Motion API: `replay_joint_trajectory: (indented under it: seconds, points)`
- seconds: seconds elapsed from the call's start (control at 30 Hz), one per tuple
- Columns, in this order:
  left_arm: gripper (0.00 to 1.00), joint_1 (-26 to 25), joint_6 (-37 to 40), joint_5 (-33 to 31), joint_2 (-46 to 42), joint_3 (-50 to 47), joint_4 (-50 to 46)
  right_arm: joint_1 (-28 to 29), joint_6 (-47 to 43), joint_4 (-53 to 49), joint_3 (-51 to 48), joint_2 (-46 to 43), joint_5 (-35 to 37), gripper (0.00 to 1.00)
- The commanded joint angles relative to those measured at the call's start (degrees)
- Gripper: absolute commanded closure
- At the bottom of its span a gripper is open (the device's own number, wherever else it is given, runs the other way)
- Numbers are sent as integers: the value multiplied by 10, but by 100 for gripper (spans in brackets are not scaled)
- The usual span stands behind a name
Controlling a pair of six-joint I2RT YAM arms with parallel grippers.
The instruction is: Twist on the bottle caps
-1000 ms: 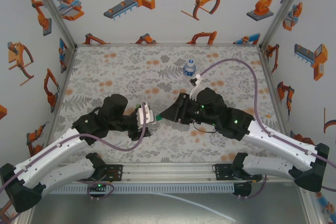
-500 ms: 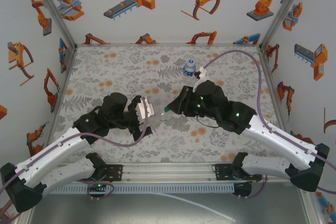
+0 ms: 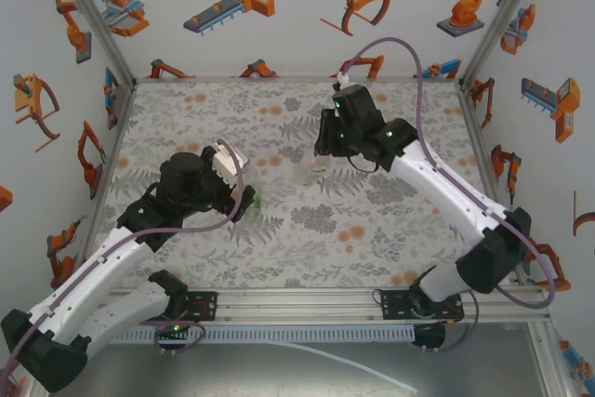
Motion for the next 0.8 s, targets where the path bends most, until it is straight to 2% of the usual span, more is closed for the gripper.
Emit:
replay_joint_trajectory:
  seconds: [0.0,0.3,0.53,0.77]
  points:
    - [3,10,-67,-54,0,-3,12,-20,-73,-9,64,53,0,75]
    - [3,14,-59,-75,24,1,-15,-55,-119,-59,268,240,-1,77]
    - [3,16,-49,-88,27,-14,-8,-64,-127,-138,439,363,32,78]
    - [3,16,-47,-94,28,-15,-8,-64,-130,-164,506,416,50,78]
